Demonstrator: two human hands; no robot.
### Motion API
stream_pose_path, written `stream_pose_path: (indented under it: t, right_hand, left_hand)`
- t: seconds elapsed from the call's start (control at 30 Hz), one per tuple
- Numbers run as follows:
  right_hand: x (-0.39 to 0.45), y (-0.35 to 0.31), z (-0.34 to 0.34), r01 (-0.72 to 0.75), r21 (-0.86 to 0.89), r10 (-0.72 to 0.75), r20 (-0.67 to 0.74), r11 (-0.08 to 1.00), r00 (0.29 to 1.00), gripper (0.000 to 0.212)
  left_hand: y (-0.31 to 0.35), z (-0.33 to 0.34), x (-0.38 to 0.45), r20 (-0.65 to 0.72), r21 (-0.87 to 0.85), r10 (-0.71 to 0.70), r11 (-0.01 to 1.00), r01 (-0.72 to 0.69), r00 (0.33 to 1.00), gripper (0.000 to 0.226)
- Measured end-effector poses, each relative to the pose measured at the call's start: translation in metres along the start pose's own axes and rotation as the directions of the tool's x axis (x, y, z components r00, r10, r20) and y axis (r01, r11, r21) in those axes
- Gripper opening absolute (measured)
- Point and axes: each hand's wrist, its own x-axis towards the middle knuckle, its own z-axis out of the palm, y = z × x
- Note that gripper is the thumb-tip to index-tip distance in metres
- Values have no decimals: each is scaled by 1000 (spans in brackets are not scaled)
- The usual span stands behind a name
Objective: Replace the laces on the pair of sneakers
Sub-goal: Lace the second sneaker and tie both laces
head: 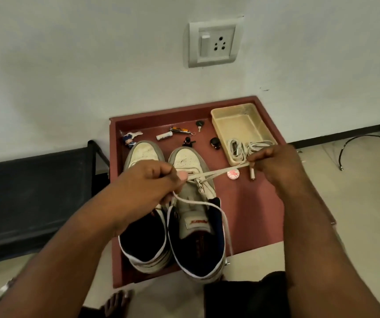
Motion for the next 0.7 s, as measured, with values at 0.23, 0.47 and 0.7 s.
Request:
stream_pose_path:
  t: [0.23, 0.47, 0.7]
  right_hand:
    - [-40, -40, 36, 250, 109, -254, 688, 962, 680, 36]
    - [-11, -20, 17, 254, 56, -253, 429, 966, 867, 9]
    - [0, -7, 24, 389, -486, -205, 389, 783, 898, 33]
  left_hand:
    - [0, 5, 6, -114, 148, 165, 978, -147, 980, 37]
    - [-13, -19, 8, -49, 94, 51, 994, -46, 998, 31]
    - [-23, -19, 16, -91, 300, 48, 954, -19, 995, 24]
